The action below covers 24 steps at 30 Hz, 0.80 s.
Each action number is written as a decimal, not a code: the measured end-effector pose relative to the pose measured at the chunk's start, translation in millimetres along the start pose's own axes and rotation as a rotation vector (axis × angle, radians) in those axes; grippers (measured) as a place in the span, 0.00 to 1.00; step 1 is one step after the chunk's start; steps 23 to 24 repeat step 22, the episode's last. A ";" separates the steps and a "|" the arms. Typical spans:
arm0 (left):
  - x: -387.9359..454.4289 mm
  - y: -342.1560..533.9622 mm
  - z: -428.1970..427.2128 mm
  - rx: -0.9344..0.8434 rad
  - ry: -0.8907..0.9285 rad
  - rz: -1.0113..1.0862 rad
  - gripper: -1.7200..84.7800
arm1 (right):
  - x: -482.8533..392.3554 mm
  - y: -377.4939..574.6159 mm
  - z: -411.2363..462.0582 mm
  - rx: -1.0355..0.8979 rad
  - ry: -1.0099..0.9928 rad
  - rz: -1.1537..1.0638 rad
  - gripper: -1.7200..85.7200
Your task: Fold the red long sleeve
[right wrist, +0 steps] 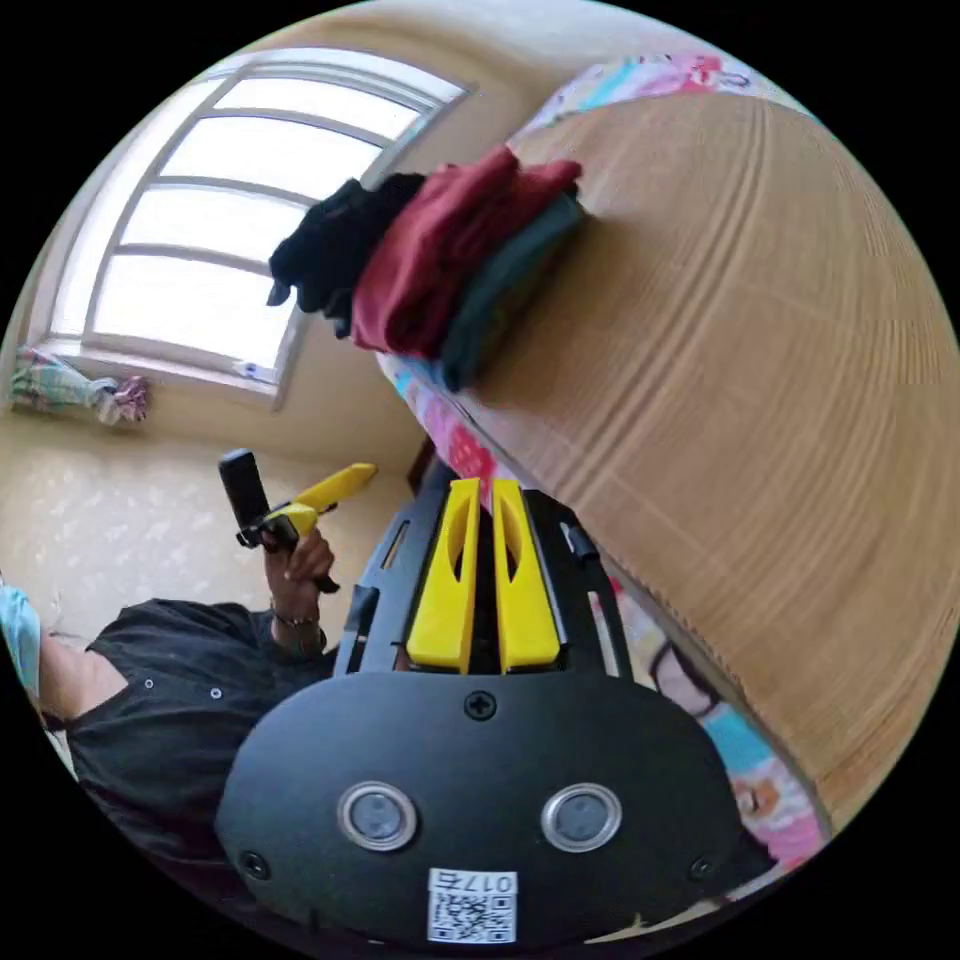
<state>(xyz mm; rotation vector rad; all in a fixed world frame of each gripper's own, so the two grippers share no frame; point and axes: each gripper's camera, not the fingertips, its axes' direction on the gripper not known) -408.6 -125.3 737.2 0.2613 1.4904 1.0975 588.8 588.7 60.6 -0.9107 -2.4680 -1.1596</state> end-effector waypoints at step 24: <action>158.6 -12.8 223.2 -0.578 0.218 0.368 0.13 | 157.9 403.8 -244.2 1.248 0.611 0.945 0.12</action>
